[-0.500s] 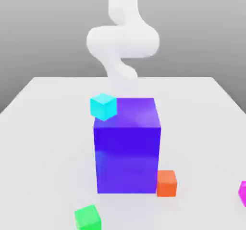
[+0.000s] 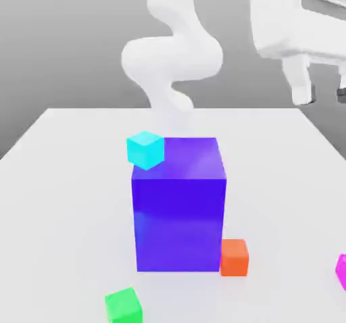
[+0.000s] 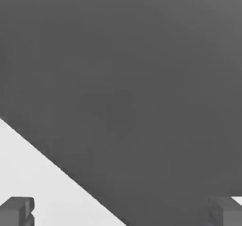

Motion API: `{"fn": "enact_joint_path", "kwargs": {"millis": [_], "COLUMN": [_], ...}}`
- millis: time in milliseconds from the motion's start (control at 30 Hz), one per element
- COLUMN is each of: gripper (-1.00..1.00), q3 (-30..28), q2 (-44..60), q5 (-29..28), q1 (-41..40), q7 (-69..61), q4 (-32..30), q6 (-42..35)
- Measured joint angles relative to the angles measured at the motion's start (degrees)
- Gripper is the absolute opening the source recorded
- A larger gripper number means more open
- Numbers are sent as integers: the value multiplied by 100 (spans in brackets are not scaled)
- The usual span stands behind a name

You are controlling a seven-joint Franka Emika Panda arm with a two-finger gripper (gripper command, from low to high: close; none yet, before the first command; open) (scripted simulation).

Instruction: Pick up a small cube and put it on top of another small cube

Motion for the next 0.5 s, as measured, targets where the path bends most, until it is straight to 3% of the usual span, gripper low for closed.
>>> {"fn": "enact_joint_path", "kwargs": {"millis": [500], "gripper": [0], "q3": [612], "q2": [3164], "q5": [-843], "q1": [1117], "q7": [-1542], "q4": [88], "q6": [978]}}
